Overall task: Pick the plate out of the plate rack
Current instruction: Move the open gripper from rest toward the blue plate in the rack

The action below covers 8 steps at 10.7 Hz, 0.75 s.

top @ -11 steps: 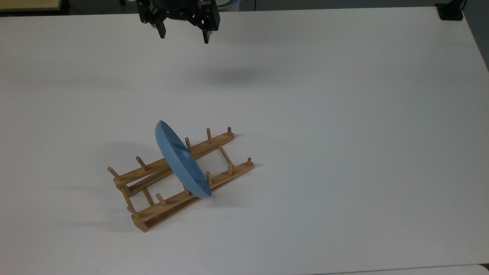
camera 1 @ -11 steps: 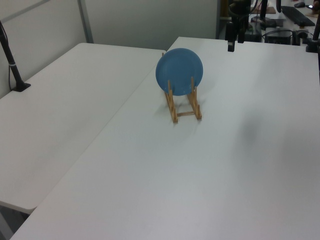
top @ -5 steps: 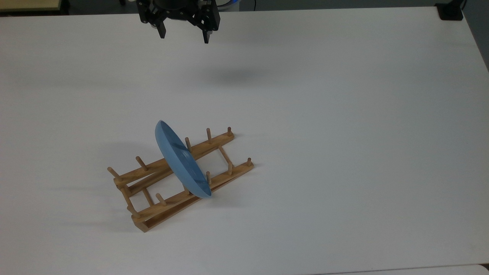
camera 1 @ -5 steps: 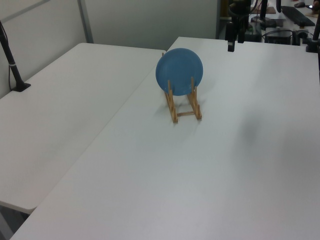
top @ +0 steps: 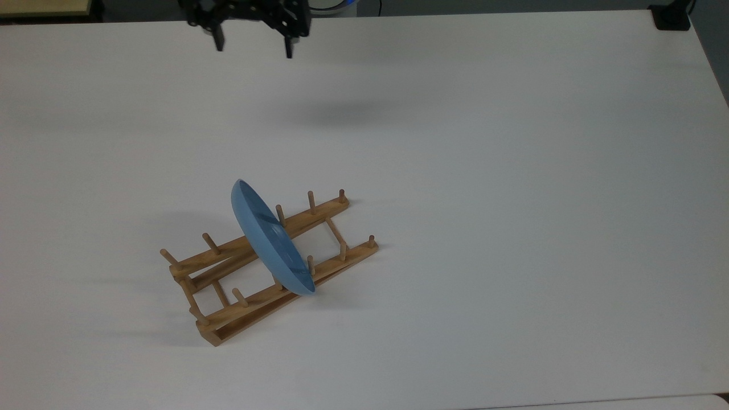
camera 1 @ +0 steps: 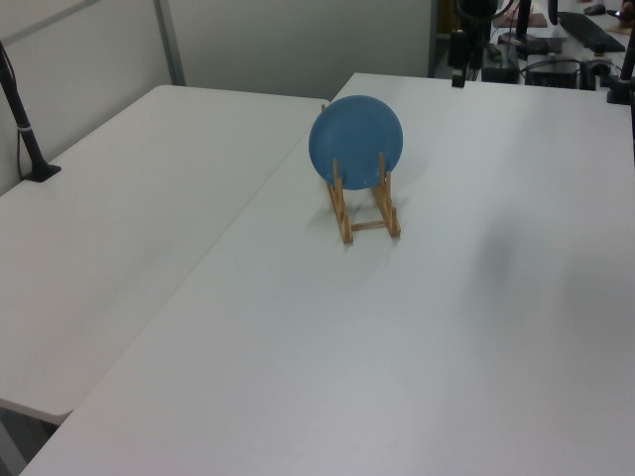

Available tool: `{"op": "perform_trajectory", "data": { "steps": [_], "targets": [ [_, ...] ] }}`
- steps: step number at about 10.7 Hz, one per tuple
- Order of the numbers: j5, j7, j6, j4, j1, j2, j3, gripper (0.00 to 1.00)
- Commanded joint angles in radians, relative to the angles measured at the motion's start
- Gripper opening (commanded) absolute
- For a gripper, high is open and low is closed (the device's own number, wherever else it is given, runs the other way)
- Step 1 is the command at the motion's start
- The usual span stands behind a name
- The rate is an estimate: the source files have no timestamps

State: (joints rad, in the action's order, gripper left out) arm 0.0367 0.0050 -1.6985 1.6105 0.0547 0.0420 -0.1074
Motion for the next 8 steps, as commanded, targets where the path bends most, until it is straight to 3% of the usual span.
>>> {"op": "perform_trajectory", "data": {
  "steps": [1,6,8],
  "targets": [
    [0.083,-0.094,-0.131,-0.024,-0.009,0.006,-0.002,1.0],
    [0.32,-0.1,-0.43,-0.021,-0.023,0.131,0.0,1.0],
    [0.365,-0.094,-0.508,-0.023,-0.023,0.188,-0.002,1.0]
  ]
}}
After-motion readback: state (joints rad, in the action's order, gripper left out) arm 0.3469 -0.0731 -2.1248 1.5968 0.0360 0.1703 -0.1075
